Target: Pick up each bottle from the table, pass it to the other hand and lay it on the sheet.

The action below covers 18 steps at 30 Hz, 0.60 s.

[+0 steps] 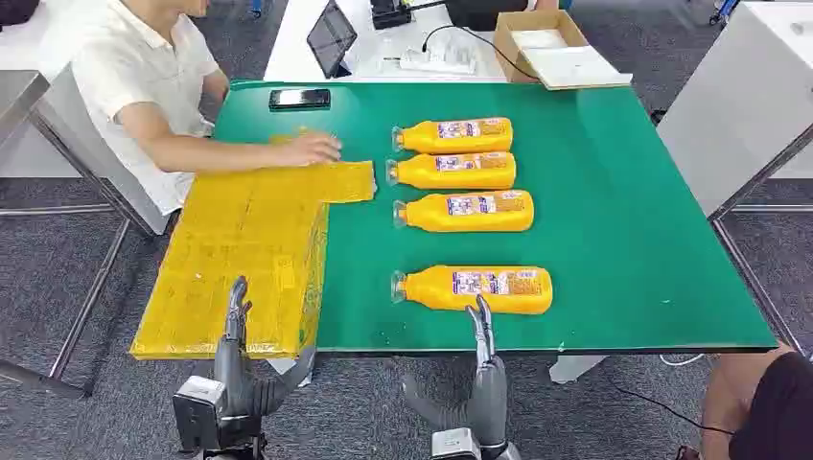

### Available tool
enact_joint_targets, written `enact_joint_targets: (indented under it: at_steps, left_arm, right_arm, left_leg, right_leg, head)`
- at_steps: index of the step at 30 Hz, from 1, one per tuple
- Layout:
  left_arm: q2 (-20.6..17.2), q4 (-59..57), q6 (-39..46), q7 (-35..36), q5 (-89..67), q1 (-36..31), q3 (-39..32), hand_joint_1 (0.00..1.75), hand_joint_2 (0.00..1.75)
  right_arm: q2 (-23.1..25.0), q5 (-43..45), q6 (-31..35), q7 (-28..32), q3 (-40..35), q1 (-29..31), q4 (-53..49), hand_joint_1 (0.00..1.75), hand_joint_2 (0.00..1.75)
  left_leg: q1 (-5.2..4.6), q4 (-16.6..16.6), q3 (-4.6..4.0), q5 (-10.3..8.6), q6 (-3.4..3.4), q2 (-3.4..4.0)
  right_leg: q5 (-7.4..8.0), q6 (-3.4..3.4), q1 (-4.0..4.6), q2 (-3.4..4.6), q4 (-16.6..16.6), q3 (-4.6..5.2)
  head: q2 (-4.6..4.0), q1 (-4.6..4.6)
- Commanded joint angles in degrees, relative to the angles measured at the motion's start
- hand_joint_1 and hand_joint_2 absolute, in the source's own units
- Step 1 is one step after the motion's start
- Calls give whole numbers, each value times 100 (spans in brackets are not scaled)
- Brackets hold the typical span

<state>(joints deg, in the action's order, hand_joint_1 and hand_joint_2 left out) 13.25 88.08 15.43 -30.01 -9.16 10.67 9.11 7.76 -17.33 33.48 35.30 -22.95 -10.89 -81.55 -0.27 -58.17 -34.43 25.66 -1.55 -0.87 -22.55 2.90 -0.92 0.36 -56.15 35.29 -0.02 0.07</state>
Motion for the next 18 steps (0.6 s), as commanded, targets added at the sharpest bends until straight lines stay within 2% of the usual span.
enact_joint_targets:
  at_steps: [1, 6, 9, 11, 13, 18]
  left_arm:
    - [1, -117, -5, 23, -4, -117, -75, 0, 175]
    - [1, -94, -19, 16, -18, -130, -57, 0, 175]
    - [5, -136, -39, 44, -25, -173, -3, 0, 175]
    - [3, -209, -36, 73, -30, -190, 25, 0, 175]
    - [-4, -247, -30, 80, -40, -207, 46, 0, 175]
    - [-15, -232, -19, 67, -42, -283, 154, 0, 175]
  right_arm:
    - [-72, 45, 0, -31, -43, 142, 208, 0, 175]
    - [-72, 42, -27, -17, -56, 134, 211, 0, 175]
    - [-58, 35, -14, -20, -95, 138, 289, 0, 175]
    - [-63, 63, 28, -22, -93, 106, 273, 0, 175]
    - [-78, 83, 56, -39, -74, 78, 249, 0, 175]
    - [-105, 22, 100, -14, 41, 60, 75, 0, 175]
  left_leg:
    - [6, 7, 32, 10, 11, 8]
    - [3, 4, 14, 4, 6, 5]
    - [8, 5, 35, 13, 12, 8]
    - [3, 4, 12, 2, 6, 1]
    - [9, 7, 41, 14, 14, 6]
    - [6, 6, 27, 8, 10, -1]
  right_leg:
    - [-10, -13, 8, -1, 6, -31]
    - [-4, -8, 4, -1, 4, -13]
    - [-12, -14, 9, -2, 5, -34]
    - [-3, -7, 4, -4, 5, -12]
    - [-14, -16, 11, -6, 8, -42]
    - [-10, -11, 8, -9, 6, -28]
  head:
    - [0, 0]
    - [0, 0]
    - [0, 0]
    - [0, 0]
    - [0, 0]
    - [0, 0]
